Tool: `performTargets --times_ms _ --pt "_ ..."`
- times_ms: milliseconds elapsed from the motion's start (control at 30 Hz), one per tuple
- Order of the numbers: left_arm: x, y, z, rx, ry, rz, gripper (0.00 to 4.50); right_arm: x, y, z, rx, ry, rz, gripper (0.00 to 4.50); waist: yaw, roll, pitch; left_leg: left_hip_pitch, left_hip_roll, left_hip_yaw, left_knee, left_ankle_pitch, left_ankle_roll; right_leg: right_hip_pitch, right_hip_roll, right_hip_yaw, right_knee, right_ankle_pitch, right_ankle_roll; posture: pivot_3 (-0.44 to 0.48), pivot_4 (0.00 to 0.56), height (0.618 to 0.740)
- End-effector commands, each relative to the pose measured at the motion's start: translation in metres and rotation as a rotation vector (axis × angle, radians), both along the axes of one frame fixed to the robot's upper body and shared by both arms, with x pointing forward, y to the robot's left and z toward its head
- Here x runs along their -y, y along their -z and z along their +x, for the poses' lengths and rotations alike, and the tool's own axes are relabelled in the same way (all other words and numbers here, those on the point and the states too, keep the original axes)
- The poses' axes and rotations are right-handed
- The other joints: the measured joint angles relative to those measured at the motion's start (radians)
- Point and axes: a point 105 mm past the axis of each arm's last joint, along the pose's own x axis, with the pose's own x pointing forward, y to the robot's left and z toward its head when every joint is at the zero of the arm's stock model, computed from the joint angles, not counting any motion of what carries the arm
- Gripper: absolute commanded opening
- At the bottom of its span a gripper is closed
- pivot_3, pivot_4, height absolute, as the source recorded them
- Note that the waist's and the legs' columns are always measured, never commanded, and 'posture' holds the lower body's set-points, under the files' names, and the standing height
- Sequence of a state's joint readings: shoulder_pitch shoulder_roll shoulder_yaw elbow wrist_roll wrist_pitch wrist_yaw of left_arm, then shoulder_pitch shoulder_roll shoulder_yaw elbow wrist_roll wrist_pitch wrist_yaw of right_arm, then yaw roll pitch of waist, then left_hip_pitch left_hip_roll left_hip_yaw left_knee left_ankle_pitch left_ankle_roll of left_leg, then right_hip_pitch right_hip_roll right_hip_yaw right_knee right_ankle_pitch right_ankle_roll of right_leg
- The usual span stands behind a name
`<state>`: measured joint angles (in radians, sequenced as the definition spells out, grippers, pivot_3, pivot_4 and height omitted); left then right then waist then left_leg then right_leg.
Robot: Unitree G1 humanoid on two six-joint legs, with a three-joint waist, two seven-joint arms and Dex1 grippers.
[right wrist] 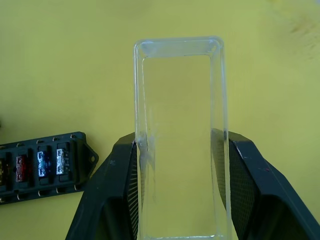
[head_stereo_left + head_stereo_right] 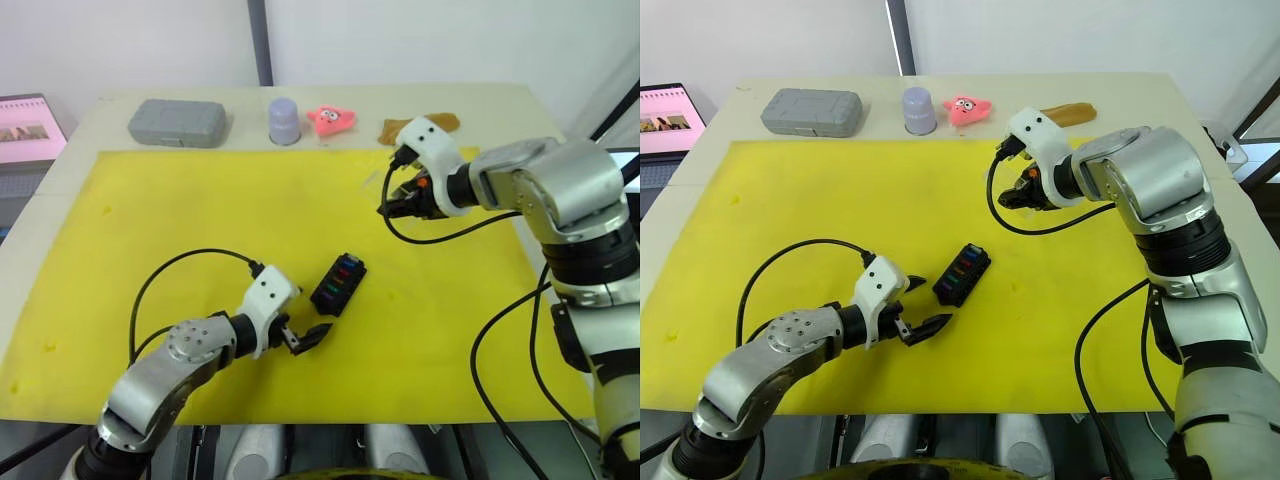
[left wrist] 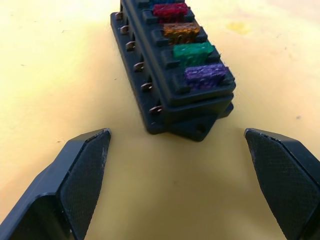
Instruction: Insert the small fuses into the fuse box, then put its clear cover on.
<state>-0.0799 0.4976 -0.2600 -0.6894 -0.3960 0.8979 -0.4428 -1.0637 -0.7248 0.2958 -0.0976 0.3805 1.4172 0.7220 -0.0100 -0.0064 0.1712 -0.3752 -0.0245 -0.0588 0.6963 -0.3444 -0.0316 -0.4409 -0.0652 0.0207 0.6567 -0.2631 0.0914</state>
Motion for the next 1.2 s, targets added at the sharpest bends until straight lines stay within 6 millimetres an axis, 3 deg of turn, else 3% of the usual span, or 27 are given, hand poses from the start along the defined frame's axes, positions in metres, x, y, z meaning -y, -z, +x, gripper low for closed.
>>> performTargets --times_ms 33,700,800,867,900,1033,1200 --pt "0.010 0.006 -0.004 0.000 -0.005 0.013 4.50 -0.004 -0.015 -0.002 0.059 -0.025 0.029 1.68 0.000 0.000 0.000 0.000 0.000 0.000 0.000 0.000 0.000 0.000 0.000 0.000 0.000 0.000 0.000 0.000 0.150 0.740" --pt "0.026 0.017 0.024 0.048 -0.206 -0.005 4.50 -0.002 -0.016 -0.004 0.064 -0.015 0.032 1.68 0.021 0.000 0.000 0.001 -0.001 0.000 0.001 -0.001 0.001 0.002 -0.001 -0.001 -0.001 0.000 0.000 0.000 0.150 0.740" --pt "0.026 0.017 0.024 0.045 -0.203 -0.011 3.67 -0.002 -0.015 -0.005 0.064 -0.013 0.030 1.68 0.022 0.000 0.000 0.001 -0.002 0.000 0.001 0.000 0.000 0.003 -0.001 -0.001 -0.001 0.000 0.000 0.000 0.150 0.740" --pt "0.024 0.018 0.023 0.042 -0.196 -0.011 2.69 -0.001 -0.015 -0.005 0.065 -0.015 0.029 1.68 0.022 0.000 0.000 0.001 -0.002 0.000 0.001 0.000 0.000 0.003 -0.001 -0.001 -0.001 0.000 0.000 0.000 0.150 0.740" --pt "0.022 0.018 0.023 0.040 -0.191 -0.012 2.53 -0.002 -0.016 -0.005 0.066 -0.019 0.029 1.68 0.022 0.000 0.000 0.001 -0.001 0.000 0.001 0.000 0.000 0.003 -0.001 -0.001 -0.001 0.000 0.000 0.000 0.150 0.740" --pt "0.012 0.014 0.021 0.039 -0.106 -0.006 2.53 -0.003 -0.014 -0.010 0.070 -0.072 0.023 1.68 0.020 0.000 0.000 0.001 -0.001 0.000 0.001 0.000 0.000 0.003 0.000 -0.001 -0.001 0.000 0.000 0.000 0.150 0.740" --pt "-0.011 0.001 0.025 0.078 0.126 0.020 2.53 -0.004 -0.003 -0.035 0.065 -0.285 -0.047 1.68 0.015 0.000 0.000 0.001 0.000 0.000 0.000 0.000 0.001 0.002 0.001 -0.003 -0.002 0.000 0.000 0.000 0.150 0.740"
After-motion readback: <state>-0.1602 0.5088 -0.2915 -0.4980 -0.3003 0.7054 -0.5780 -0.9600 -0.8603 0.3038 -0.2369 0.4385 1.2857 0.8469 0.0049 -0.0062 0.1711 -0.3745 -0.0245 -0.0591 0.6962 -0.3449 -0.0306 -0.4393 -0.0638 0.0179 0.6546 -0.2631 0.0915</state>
